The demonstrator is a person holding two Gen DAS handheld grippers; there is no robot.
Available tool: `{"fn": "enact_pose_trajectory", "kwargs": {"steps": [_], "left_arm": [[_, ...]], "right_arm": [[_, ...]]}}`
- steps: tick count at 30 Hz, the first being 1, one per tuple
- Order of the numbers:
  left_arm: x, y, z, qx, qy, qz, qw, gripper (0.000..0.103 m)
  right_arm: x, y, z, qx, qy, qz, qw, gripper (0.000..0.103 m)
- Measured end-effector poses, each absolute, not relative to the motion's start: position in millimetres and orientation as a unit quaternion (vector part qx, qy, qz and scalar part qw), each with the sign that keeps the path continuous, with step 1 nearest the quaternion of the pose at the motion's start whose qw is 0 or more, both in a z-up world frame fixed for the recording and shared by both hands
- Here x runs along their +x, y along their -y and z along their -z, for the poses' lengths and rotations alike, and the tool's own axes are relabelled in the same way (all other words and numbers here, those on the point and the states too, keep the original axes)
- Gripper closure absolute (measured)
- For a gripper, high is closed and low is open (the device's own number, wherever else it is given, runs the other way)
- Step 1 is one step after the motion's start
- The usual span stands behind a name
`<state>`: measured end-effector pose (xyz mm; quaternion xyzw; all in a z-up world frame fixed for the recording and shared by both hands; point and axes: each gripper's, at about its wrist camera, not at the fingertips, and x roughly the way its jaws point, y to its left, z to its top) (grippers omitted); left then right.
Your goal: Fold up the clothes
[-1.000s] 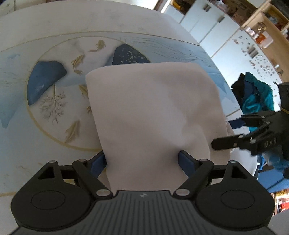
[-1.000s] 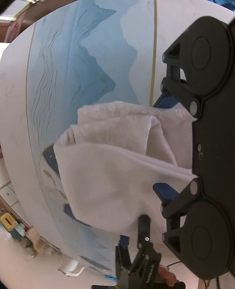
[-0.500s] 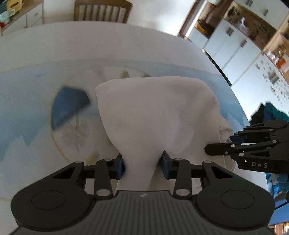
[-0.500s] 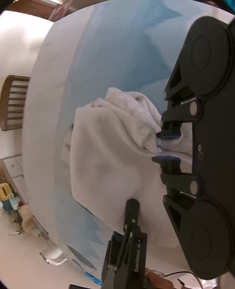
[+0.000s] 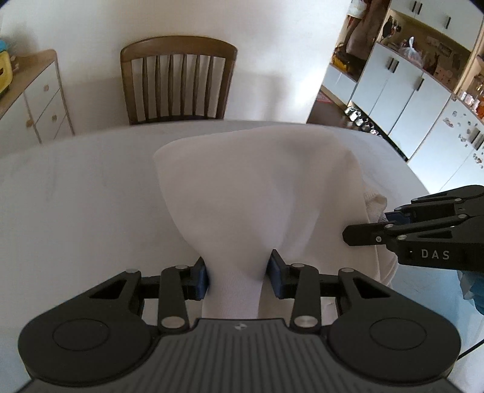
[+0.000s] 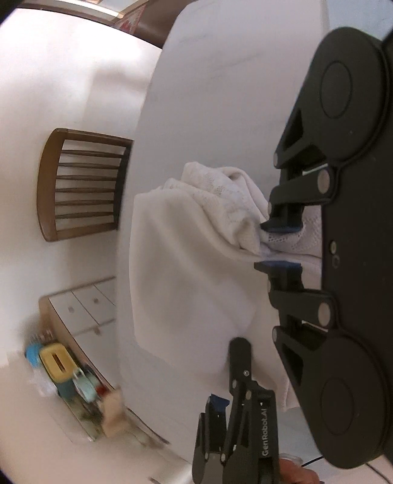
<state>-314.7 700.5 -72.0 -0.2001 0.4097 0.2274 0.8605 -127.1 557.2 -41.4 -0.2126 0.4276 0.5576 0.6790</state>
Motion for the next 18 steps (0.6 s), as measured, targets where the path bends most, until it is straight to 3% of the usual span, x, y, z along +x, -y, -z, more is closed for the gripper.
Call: {"fn": "enact_pose_trajectory", "kwargs": {"steps": [9, 14, 18], "left_arm": [[-301, -741, 109, -0.205, -0.418, -0.219, 0.857, 0.061], [-319, -733, 91, -0.187, -0.421, -0.201, 0.865, 0.045], [-342, -705, 65, -0.152, -0.406, -0.171, 0.885, 0.041]], "right_arm": [[-104, -591, 77, -0.196, -0.453, -0.548, 0.675, 0.0], [-101, -582, 58, -0.229, -0.442, -0.564, 0.659, 0.0], [-93, -565, 28, -0.201, -0.418, -0.582, 0.668, 0.0]]}}
